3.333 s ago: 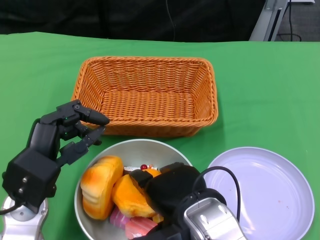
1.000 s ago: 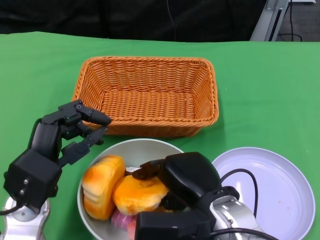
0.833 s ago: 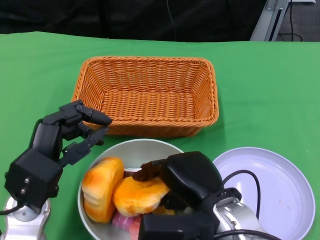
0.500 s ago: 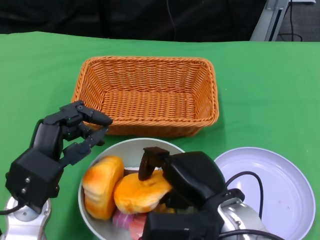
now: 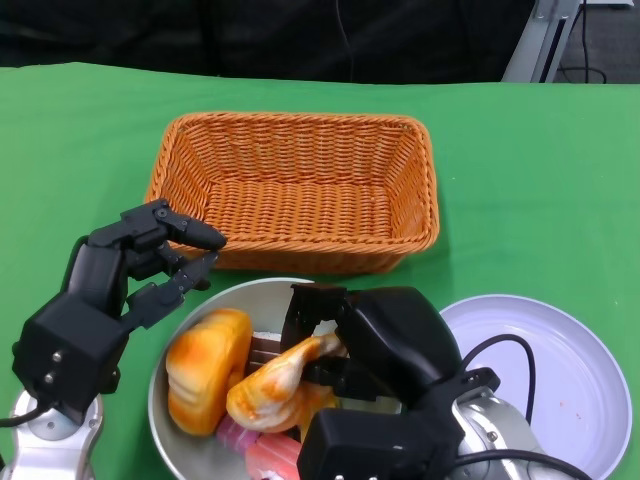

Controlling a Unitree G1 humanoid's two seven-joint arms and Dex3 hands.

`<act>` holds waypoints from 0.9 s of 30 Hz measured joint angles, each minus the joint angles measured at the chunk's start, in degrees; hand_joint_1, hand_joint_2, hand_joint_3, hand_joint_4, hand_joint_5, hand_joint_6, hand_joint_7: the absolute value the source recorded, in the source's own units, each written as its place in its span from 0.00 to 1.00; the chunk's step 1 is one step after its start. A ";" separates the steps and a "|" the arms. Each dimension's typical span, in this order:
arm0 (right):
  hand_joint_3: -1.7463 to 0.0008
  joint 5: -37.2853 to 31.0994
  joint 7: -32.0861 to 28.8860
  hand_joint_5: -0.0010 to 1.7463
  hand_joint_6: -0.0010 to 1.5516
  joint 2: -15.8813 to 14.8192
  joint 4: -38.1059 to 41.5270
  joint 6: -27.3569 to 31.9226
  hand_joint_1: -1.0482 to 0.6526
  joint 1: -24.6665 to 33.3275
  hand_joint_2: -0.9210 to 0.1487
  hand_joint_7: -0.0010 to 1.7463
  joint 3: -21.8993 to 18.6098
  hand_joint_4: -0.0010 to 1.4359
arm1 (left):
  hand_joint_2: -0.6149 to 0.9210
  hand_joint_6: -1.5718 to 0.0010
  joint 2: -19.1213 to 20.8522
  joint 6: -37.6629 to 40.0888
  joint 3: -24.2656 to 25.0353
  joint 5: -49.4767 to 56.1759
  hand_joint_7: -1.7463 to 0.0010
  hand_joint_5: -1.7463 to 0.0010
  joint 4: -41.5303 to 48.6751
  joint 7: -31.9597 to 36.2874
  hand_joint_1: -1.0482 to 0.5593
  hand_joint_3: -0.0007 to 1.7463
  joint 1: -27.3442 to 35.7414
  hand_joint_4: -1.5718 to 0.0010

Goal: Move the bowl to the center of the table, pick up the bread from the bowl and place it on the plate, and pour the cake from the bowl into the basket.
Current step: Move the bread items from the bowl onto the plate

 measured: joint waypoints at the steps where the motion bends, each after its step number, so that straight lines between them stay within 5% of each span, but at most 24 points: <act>1: 0.90 0.04 -0.15 0.97 0.58 -0.02 -0.07 -0.26 0.48 0.00 0.00 0.46 -0.25 0.55 | 1.00 0.49 -0.04 0.00 -0.03 0.00 0.43 0.25 0.00 0.00 0.48 0.13 0.00 0.50; 4: 0.90 0.40 -0.19 0.95 0.64 0.01 -0.87 -0.41 0.48 0.00 0.00 0.35 -1.42 0.56 | 1.00 0.49 -0.12 -0.16 -0.11 0.01 0.43 0.25 0.09 0.00 0.48 0.13 0.00 0.51; 18: 0.91 4.14 1.06 0.99 0.67 0.55 -6.29 -0.16 0.48 0.30 0.00 0.31 -3.59 0.56 | 1.00 0.48 -0.10 -2.02 -0.15 0.69 0.43 0.23 1.16 0.25 0.47 0.14 -0.02 0.52; 27: 0.89 7.56 4.89 0.95 0.67 0.18 -16.89 1.77 0.47 2.39 0.00 0.28 -7.14 0.58 | 1.00 0.48 -0.10 -2.29 -0.04 0.52 0.43 0.23 2.32 0.25 0.47 0.13 -0.16 0.51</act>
